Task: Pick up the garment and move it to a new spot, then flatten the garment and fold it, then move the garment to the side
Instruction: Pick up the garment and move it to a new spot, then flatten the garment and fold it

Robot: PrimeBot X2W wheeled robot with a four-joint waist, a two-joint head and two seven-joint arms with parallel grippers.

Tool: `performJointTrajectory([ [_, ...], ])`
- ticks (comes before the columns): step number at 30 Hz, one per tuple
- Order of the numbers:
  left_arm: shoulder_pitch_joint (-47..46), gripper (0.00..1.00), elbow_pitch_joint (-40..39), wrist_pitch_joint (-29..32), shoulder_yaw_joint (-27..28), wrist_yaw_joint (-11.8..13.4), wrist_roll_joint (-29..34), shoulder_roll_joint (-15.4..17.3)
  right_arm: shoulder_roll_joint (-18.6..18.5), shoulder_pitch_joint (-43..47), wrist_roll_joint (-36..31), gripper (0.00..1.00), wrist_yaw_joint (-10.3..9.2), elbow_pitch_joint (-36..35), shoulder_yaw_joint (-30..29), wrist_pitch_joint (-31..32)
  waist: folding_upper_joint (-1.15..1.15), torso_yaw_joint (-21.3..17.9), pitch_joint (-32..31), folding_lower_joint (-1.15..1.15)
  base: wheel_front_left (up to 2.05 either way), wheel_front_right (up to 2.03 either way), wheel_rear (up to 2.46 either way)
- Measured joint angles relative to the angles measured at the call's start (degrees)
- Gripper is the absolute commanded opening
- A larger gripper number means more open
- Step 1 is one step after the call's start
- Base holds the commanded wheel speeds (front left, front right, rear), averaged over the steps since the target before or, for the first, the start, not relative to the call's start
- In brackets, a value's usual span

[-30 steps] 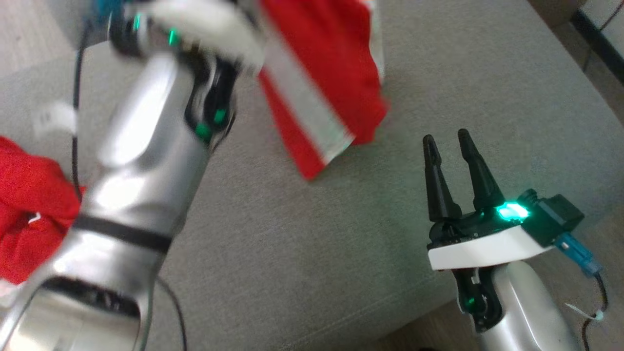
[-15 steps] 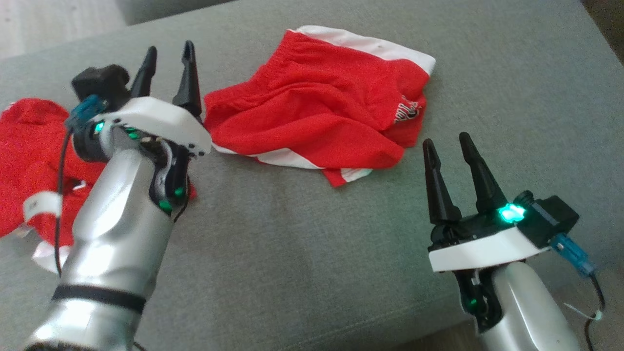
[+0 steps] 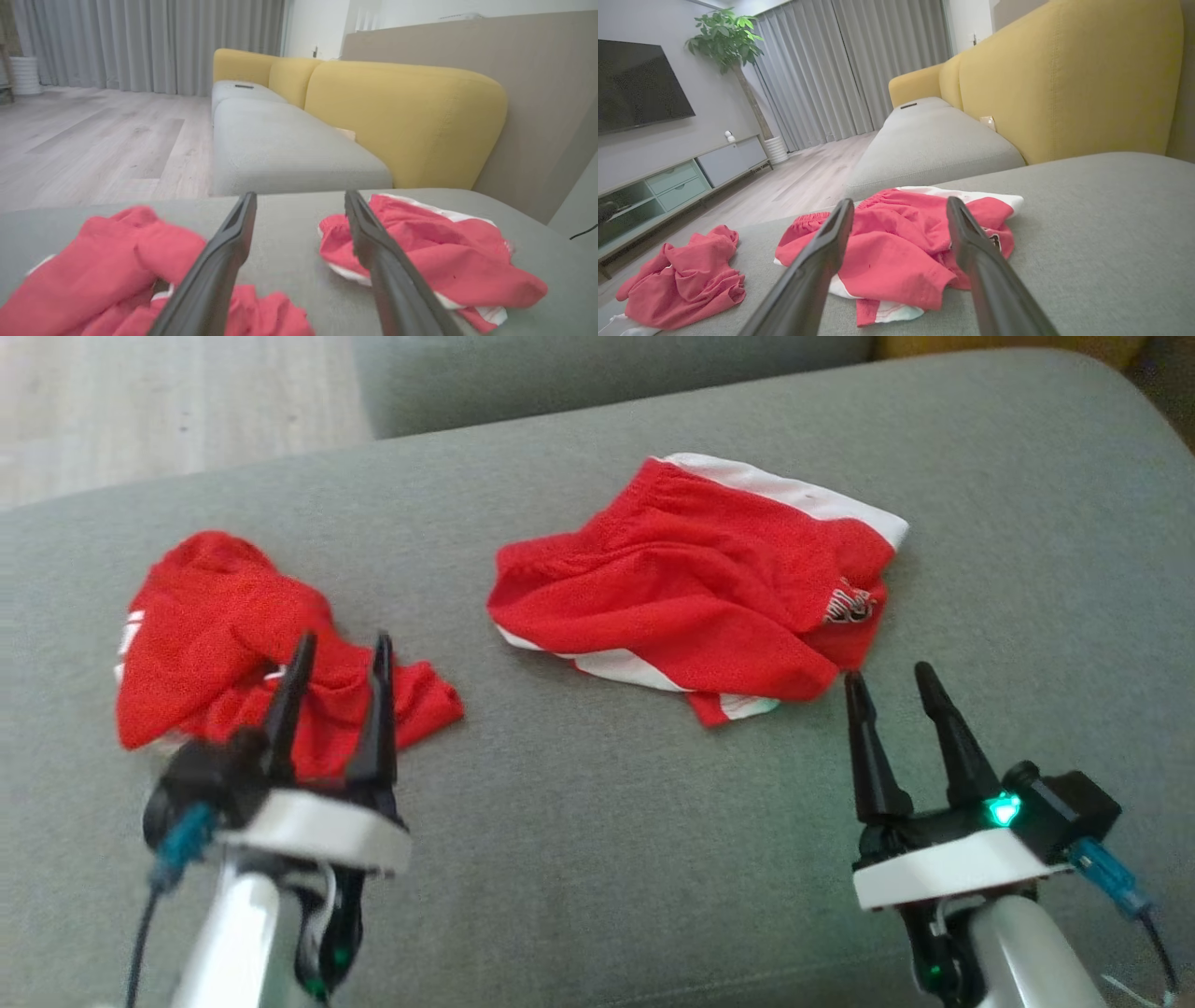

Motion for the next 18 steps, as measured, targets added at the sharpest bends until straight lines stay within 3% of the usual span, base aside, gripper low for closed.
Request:
performJointTrajectory([
  [8,9.72,1.0,-4.32,0.0,2.71,-1.18,5.47,-3.12,0.02,2.06,-0.52,1.0,0.0,0.12,-1.99,0.0,0.0,3.15,-1.89,0.01,0.0,0.0,0.0],
  [18,9.69,1.0,-4.93,0.0,3.25,-2.07,6.58,-3.77,0.02,1.93,-1.14,1.0,0.0,0.81,-2.19,0.0,0.0,4.36,-0.81,0.01,0.0,0.0,0.0],
])
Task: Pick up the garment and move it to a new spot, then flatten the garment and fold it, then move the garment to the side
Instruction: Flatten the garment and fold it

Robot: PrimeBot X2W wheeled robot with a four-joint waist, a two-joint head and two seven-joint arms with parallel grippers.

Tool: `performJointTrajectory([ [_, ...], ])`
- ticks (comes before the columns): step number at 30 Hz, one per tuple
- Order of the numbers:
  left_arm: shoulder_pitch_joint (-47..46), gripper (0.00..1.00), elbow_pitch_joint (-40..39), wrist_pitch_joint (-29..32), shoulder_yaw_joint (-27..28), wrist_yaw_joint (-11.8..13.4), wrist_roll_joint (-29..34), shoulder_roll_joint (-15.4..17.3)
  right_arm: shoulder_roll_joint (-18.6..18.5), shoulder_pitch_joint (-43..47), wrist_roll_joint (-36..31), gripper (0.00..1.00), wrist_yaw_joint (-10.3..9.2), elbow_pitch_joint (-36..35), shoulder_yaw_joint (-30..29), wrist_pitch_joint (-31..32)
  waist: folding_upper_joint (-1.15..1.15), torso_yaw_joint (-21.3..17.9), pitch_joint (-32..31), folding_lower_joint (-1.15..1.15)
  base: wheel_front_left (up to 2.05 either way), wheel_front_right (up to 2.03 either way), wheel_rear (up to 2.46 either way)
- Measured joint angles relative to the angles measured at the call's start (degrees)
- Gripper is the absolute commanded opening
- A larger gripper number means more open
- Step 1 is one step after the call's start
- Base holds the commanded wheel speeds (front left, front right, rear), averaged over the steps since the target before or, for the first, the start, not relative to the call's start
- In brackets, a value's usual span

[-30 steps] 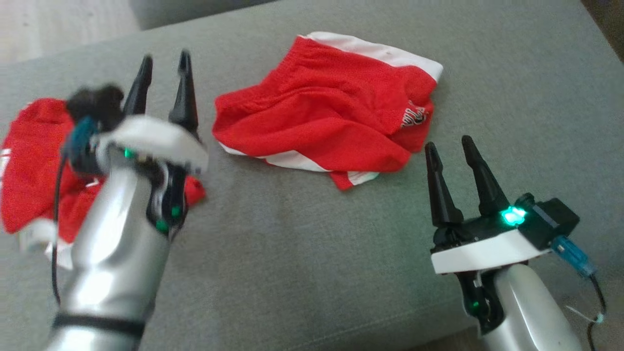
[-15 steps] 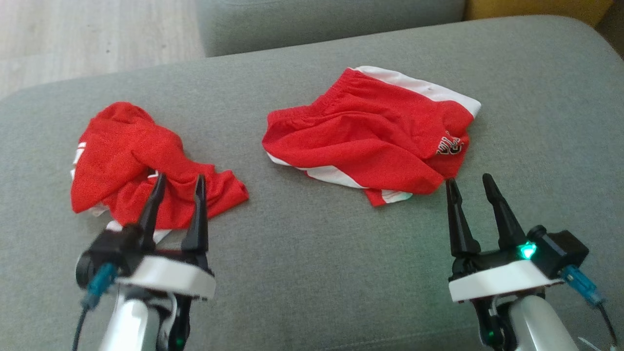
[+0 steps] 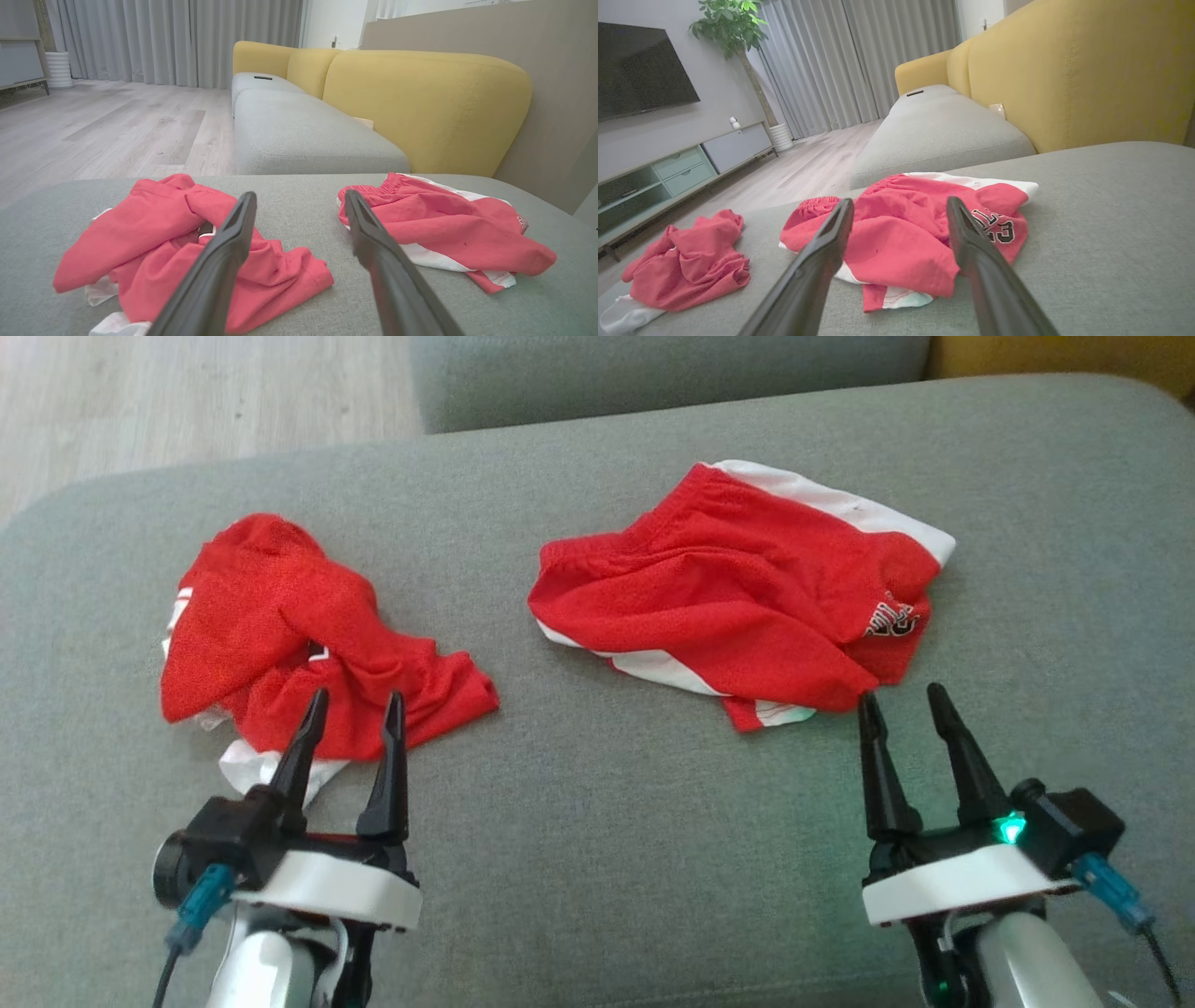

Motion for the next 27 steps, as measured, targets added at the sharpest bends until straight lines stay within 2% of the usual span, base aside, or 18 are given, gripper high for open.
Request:
performJointTrajectory([
  [5,-1.05,1.0,0.71,0.0,-1.37,-0.22,-0.01,-0.05,0.0,-0.5,-0.22,1.0,0.0,3.53,0.76,0.0,0.0,0.98,1.62,0.0,0.0,0.0,0.0],
  [12,-2.55,1.0,1.42,0.0,-2.87,0.11,-0.2,-0.16,0.0,-5.28,2.22,1.0,0.0,12.7,1.47,0.01,0.0,3.35,3.52,0.01,0.0,0.0,0.0],
  [14,-2.72,1.0,1.56,0.01,-3.22,0.18,-0.49,-0.18,-0.01,-6.67,4.36,1.0,0.0,15.72,1.66,0.0,0.0,4.13,3.85,0.01,0.0,0.0,0.0],
  [17,-3.32,1.0,1.71,0.0,-3.64,0.44,-0.79,-0.18,-0.02,-9.5,8.39,1.0,0.0,24.31,0.94,0.02,0.0,5.8,4.33,0.01,0.0,0.0,0.0],
  [22,-3.32,1.0,1.87,0.0,-3.88,0.69,-1.2,-0.19,-0.05,-12.48,12.74,1.0,0.0,30.12,1.55,0.01,0.0,6.66,4.91,0.0,0.0,0.0,0.0],
  [27,-3.4,1.0,1.88,0.0,-4.33,1.11,-1.58,-0.19,-0.3,-16.05,17.96,1.0,0.0,33.06,3.15,-0.03,0.0,7.24,5.55,0.0,0.0,0.0,0.0],
])
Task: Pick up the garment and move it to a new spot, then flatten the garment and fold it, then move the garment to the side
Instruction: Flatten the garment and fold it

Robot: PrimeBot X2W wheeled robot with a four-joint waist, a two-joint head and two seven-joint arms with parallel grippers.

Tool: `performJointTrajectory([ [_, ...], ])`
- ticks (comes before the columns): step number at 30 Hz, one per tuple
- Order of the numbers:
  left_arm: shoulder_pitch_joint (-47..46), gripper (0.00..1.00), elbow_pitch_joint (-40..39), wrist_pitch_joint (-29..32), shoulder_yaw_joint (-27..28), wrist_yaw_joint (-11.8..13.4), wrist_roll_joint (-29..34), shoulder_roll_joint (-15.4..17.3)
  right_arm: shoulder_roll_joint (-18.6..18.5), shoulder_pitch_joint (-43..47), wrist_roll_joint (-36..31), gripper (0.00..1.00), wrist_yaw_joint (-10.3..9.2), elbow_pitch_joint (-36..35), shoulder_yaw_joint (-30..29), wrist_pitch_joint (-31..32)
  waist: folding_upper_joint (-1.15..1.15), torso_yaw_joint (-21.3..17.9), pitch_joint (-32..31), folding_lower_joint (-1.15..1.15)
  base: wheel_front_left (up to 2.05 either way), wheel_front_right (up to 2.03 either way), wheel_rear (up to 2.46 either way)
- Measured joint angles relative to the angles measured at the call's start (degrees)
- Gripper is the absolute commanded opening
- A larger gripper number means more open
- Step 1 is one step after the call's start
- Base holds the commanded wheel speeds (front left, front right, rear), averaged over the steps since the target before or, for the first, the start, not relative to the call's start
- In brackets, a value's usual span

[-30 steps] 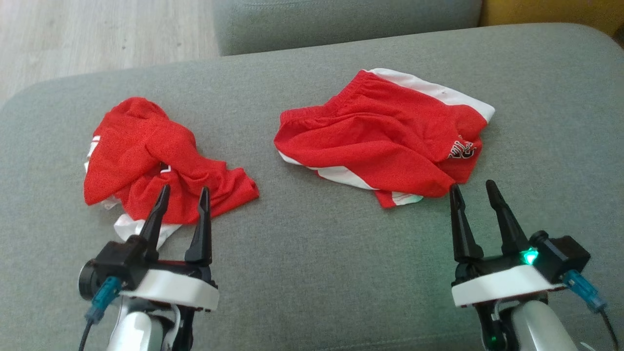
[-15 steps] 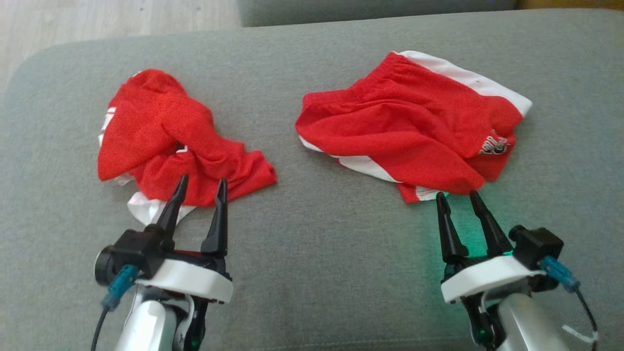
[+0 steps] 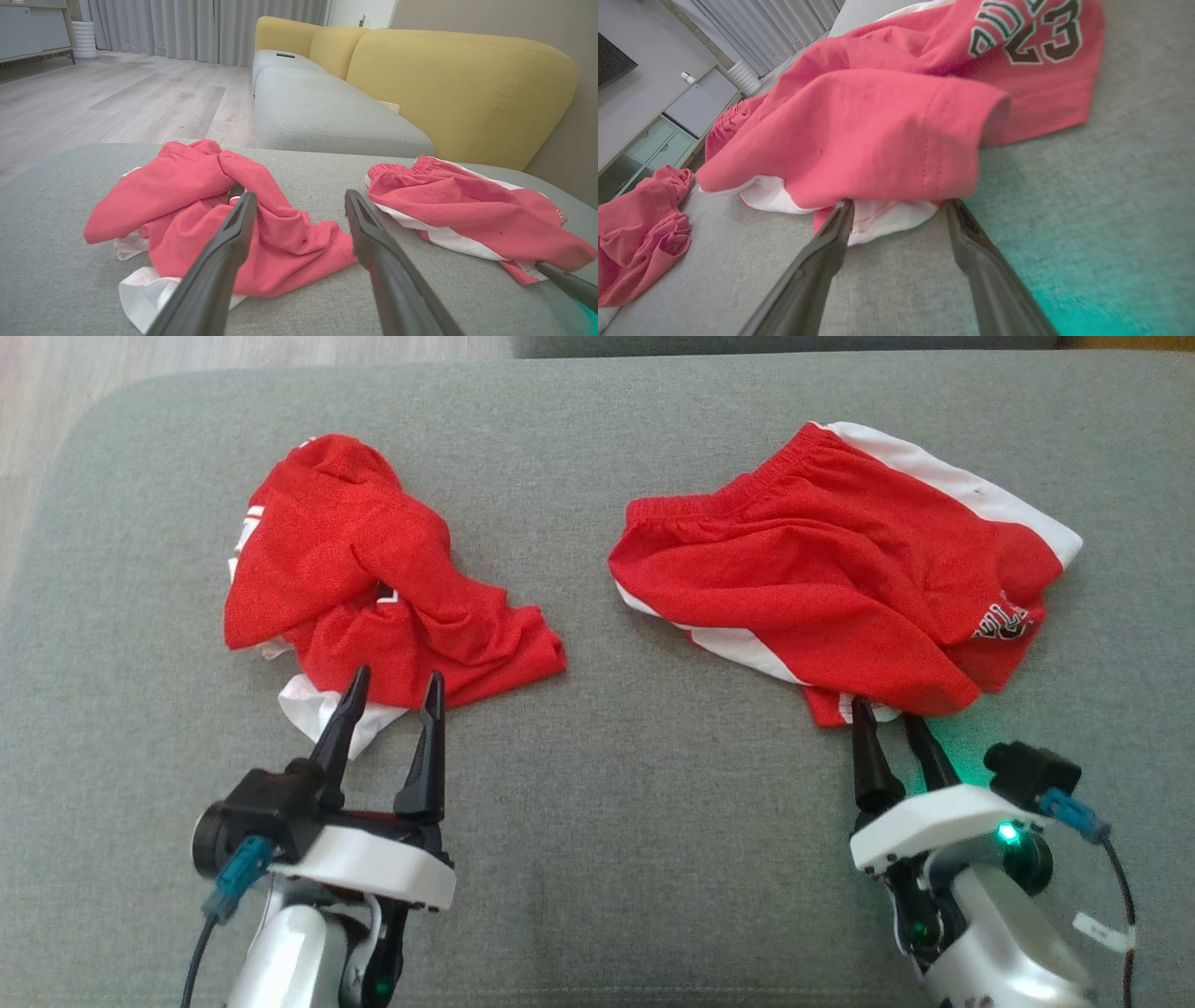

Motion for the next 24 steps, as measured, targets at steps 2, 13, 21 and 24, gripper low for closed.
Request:
performJointTrajectory([
  [2,-0.14,1.0,0.03,0.0,-0.16,0.0,0.0,0.0,-0.15,-1.36,1.26,1.0,0.0,1.24,0.87,-0.04,0.0,0.12,0.1,0.0,0.0,0.0,0.0],
  [13,-0.41,1.0,0.43,0.0,0.07,0.0,0.05,0.0,-0.8,-4.54,2.9,0.0,0.0,5.59,5.61,-0.27,0.0,-0.66,-0.4,0.0,0.0,0.0,0.0],
  [21,-0.36,1.0,0.73,0.0,0.7,0.01,0.05,-0.02,-0.59,-2.73,-2.08,0.0,0.0,4.08,4.54,0.03,0.0,-2.98,-1.75,0.0,0.0,0.0,0.0],
  [24,-0.13,1.0,0.75,0.0,0.76,0.05,0.0,-0.01,-0.55,-0.85,-6.06,0.0,0.0,2.69,2.19,0.03,0.0,-3.99,-2.79,0.0,0.0,0.0,0.0],
])
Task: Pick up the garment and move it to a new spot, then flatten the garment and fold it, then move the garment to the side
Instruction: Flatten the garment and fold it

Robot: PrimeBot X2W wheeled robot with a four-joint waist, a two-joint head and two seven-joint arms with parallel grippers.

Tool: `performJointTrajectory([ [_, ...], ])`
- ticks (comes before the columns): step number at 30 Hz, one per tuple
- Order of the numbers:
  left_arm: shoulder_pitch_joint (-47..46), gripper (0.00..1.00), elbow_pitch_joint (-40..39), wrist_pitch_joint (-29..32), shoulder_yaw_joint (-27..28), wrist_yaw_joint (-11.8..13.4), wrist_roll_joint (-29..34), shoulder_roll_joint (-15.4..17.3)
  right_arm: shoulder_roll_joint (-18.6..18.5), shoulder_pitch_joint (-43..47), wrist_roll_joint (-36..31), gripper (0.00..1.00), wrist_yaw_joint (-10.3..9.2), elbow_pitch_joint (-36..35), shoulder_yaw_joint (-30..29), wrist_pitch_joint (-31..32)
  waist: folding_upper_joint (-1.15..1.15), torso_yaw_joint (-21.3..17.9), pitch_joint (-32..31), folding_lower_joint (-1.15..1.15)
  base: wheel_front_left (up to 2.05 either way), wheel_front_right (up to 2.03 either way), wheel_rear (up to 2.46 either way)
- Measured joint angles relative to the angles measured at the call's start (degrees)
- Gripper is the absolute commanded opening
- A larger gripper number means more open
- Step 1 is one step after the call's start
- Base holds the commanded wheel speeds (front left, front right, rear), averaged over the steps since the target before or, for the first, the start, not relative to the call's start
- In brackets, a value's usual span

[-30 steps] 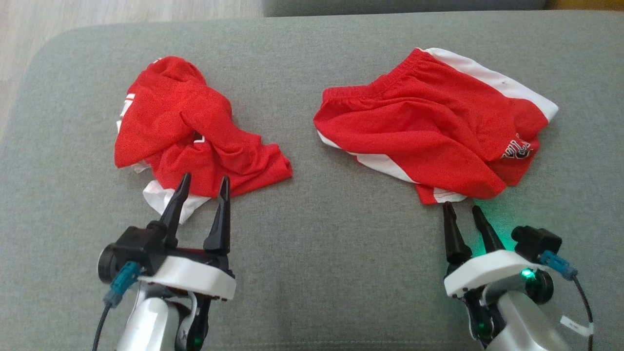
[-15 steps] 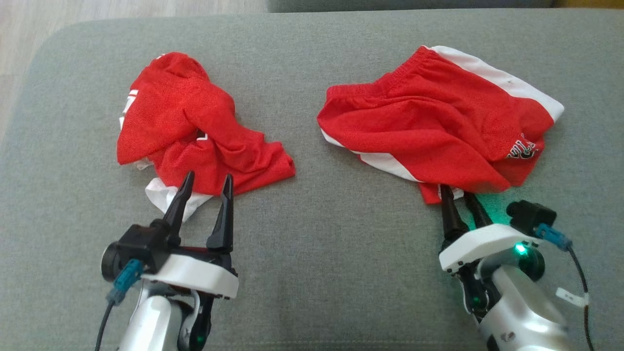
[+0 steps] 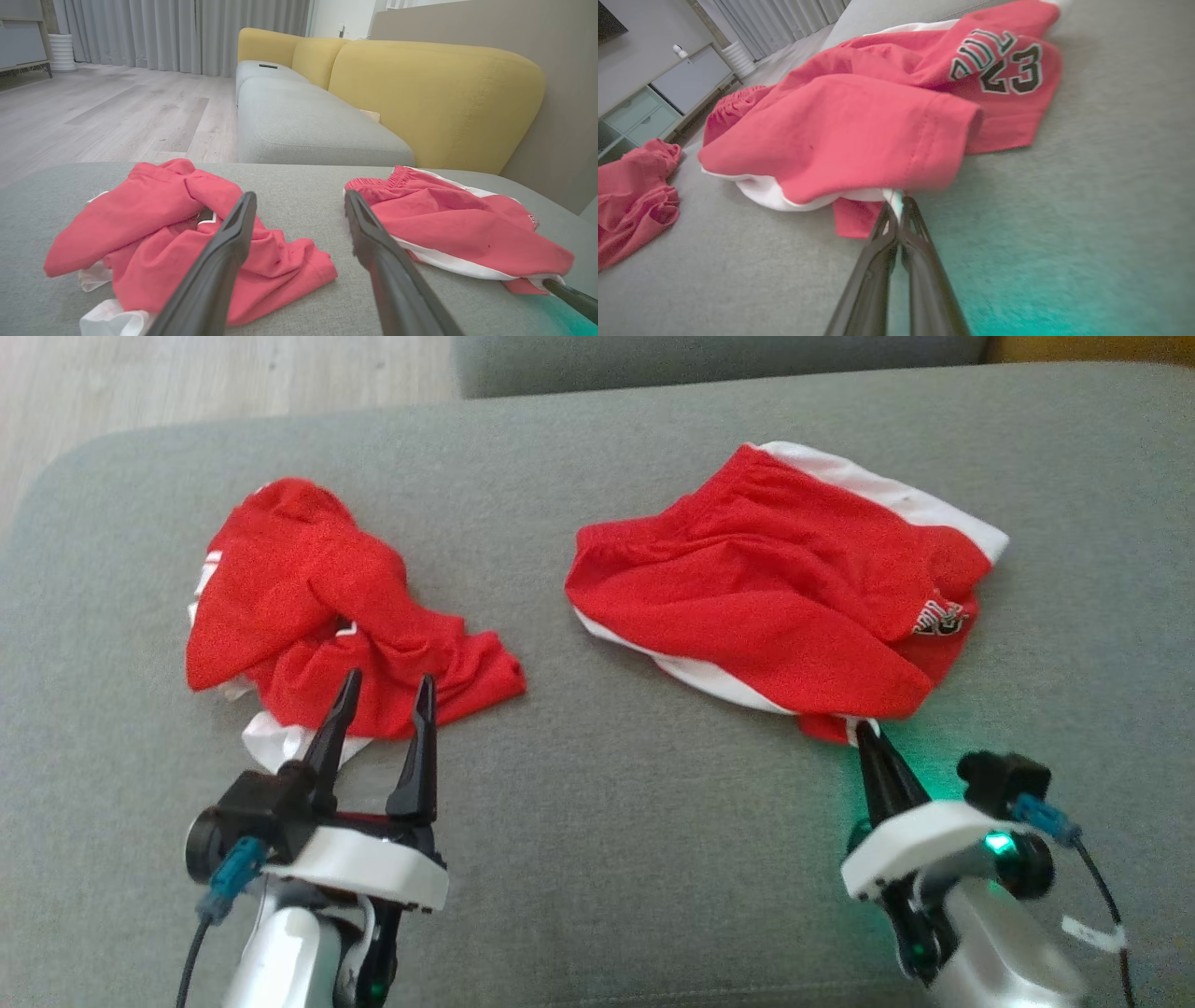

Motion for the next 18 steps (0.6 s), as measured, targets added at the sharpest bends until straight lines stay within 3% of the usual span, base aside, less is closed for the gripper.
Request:
performJointTrajectory([
  [11,2.3,1.0,-0.25,0.0,-0.07,0.53,-0.97,0.0,-4.42,7.9,-11.7,0.0,0.0,-6.51,-10.94,3.44,0.0,-4.86,-3.26,-0.01,0.0,0.0,0.0],
  [18,2.35,1.0,-0.58,0.0,-0.77,0.78,-1.02,0.0,-4.45,11.93,-16.29,0.0,0.0,-13.49,-19.12,8.64,0.0,-6.65,-3.51,0.0,0.0,0.0,0.0],
])
